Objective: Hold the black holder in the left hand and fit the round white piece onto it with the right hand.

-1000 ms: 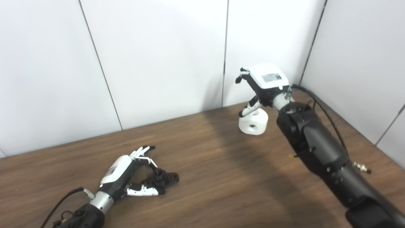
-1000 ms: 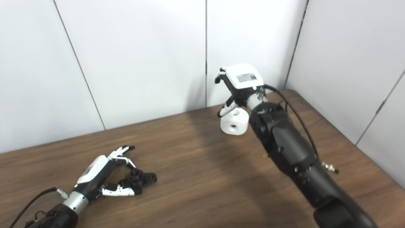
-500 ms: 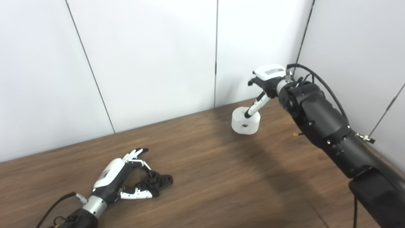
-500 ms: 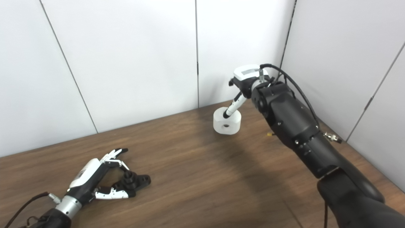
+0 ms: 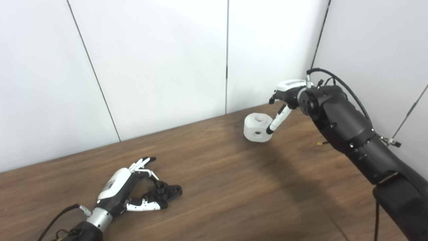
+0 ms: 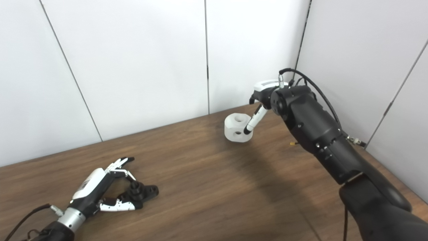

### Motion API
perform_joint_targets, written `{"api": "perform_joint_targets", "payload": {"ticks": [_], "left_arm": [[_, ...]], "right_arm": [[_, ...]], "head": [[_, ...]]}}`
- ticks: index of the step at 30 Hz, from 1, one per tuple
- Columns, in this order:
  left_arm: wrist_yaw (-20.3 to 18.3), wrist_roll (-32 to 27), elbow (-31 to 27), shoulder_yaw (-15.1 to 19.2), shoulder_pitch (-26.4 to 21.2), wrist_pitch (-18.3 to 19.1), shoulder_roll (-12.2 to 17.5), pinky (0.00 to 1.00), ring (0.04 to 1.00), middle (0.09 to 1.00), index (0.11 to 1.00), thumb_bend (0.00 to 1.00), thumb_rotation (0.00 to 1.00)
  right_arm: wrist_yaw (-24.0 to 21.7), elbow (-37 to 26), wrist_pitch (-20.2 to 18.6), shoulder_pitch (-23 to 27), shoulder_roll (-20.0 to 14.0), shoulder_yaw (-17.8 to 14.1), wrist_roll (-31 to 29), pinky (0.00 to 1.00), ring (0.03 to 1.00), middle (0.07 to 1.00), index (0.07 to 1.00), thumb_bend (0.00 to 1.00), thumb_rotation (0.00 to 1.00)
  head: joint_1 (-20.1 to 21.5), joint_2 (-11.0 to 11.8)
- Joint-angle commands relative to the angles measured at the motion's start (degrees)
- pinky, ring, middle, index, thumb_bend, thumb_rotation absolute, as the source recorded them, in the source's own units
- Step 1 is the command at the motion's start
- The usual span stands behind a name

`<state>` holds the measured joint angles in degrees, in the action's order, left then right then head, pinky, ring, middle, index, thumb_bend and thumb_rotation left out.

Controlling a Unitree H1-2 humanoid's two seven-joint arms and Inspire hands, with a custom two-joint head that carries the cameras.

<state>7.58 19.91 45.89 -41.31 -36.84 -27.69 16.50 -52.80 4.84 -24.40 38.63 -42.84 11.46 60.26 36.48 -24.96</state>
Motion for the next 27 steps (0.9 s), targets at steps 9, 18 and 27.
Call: {"api": "perform_joint_targets", "payload": {"ticks": [9,18,27], "left_arm": [[-5.6,3.9,5.4,-3.7,6.5,0.8,1.2,1.00,1.000,0.965,0.482,0.52,0.06],[-5.5,3.5,5.0,-3.5,7.0,0.8,1.2,1.00,1.000,0.957,0.482,0.52,0.06],[-5.8,3.4,4.0,-3.4,7.6,0.8,1.5,1.00,1.000,0.961,0.482,0.52,0.06]], "right_arm": [[4.4,2.4,0.3,3.2,-1.4,1.4,0.3,1.00,1.000,1.000,0.850,1.00,0.44],[7.9,5.5,1.2,4.1,-1.3,3.8,0.0,1.00,1.000,1.000,0.854,1.00,0.44],[11.1,8.8,2.1,5.1,-0.8,5.0,-1.1,0.96,1.000,1.000,0.849,1.00,0.44]], "head": [[-0.2,0.0],[-1.1,-0.2],[-1.4,-0.4]]}}
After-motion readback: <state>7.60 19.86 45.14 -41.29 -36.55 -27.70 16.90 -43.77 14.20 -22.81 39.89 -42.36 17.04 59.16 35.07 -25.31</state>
